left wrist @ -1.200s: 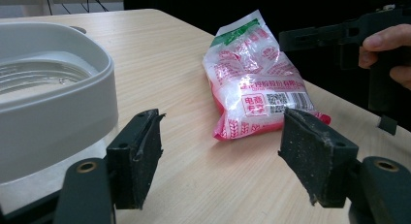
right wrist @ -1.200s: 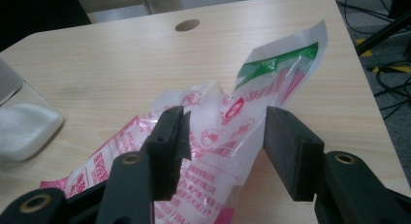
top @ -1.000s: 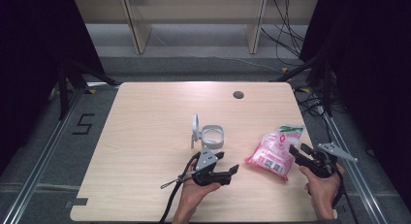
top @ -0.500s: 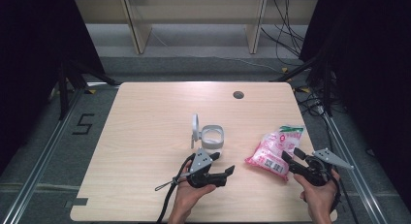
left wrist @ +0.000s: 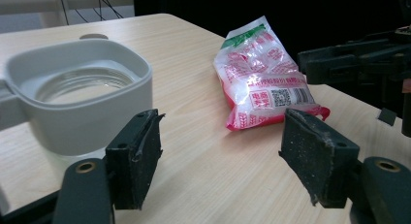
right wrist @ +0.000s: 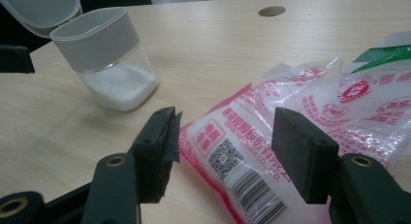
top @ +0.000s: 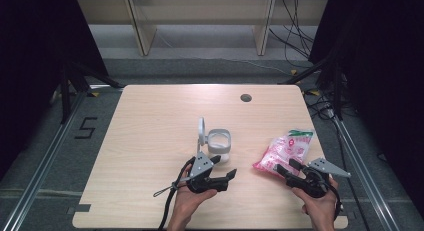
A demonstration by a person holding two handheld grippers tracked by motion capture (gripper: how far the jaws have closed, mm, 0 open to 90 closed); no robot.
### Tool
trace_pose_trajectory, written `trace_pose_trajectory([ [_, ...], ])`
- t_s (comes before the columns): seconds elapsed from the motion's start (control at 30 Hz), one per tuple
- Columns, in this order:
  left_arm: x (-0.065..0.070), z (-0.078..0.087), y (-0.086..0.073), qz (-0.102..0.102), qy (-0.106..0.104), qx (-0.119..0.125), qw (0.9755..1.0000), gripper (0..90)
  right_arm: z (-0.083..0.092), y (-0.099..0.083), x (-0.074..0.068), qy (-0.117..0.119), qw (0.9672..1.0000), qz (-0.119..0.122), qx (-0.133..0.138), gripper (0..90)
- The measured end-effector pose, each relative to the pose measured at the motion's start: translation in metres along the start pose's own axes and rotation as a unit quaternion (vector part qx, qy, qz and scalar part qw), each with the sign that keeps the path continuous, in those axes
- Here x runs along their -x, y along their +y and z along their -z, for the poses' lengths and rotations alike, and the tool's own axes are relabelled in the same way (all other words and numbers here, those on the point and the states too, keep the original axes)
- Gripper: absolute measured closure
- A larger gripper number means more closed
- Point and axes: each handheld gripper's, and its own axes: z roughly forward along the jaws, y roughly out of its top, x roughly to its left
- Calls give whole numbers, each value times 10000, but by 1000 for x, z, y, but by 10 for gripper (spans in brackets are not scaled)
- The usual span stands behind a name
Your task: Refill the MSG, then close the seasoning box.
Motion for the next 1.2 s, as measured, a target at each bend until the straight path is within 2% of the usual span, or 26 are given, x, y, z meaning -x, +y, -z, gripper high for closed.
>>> trace_pose_trajectory([
  [0.03,-2,1,0,-7,3,-9,10000,300,0,0,0,5,10000,55,-32,427],
  [0.07,-2,4,0,-30,55,-48,10000,298,0,-1,-4,38,9997,-248,-74,426],
  [0.13,-3,7,-1,-57,78,-81,9999,297,-1,-2,-1,-18,10000,-5,-69,424],
  [0.17,-5,8,-2,-79,39,-53,9999,295,-1,-2,-1,57,10000,51,-34,425],
  [0.2,-5,11,-2,-140,101,-118,9998,291,-1,-2,-1,84,9999,61,-26,423],
  [0.23,-7,12,-2,-143,84,-107,9998,285,-1,-3,-5,115,9997,-176,-86,422],
  [0.3,-10,16,-3,-164,159,-149,9996,285,-2,-3,-3,37,9998,73,-161,421],
  [0.33,-12,17,-3,-121,148,-95,9998,285,-2,-3,-4,75,9999,88,-58,421],
  [0.37,-13,19,-3,-137,187,-111,9997,285,-3,-3,-5,154,9998,43,-110,421],
  [0.43,-16,23,-4,-100,215,-73,9997,285,-2,-3,-6,144,9997,70,-165,421],
  [0.5,-19,26,-4,-80,246,-38,9997,286,-5,-4,-6,215,9997,66,-96,420],
  [0.53,-20,27,-4,-88,298,-47,9995,286,-4,-3,-5,180,9996,134,-167,420],
  [0.6,-22,30,-3,-103,328,-58,9994,286,-3,-3,-8,181,9996,6,-200,419],
  [0.63,-23,31,-3,-88,312,-39,9995,286,-3,-3,-7,206,9996,91,-167,418],
  [0.67,-24,33,-3,-91,356,-71,9993,287,-5,-4,-7,236,9996,66,-117,418],
  [0.7,-26,35,-4,-102,337,-53,9994,289,-4,-4,-8,164,9997,100,-148,418],
  [0.73,-27,37,-4,-129,368,-100,9992,293,-4,-4,-10,168,9998,-13,-142,418],
  [0.77,-29,38,-4,-114,362,-96,9992,295,-4,-3,-10,165,9998,-6,-145,418],
  [0.8,-30,39,-4,-77,389,-89,9992,299,-4,-3,-12,181,9995,-149,-205,417],
  [0.83,-32,41,-4,-80,429,-99,9990,302,-6,-4,-11,224,9997,-71,-119,417],
  [0.97,-39,44,-2,-10,500,-73,9987,321,-5,-4,-12,261,9995,-134,-134,415],
  [1.0,-40,45,-2,43,499,-15,9987,331,-4,-4,-12,229,9994,-158,-206,415],
  [1.03,-42,47,-1,-24,522,-12,9986,341,-5,-4,-10,179,9997,-31,-190,414],
  [1.07,-43,48,-1,47,548,17,9985,353,-6,-4,-9,209,9997,60,-128,414],
  [1.1,-45,49,-1,134,550,73,9984,363,-5,-3,-9,232,9996,15,-126,415],
  [1.2,-50,53,1,57,595,90,9982,423,-4,-3,-9,239,9995,7,-210,414],
])
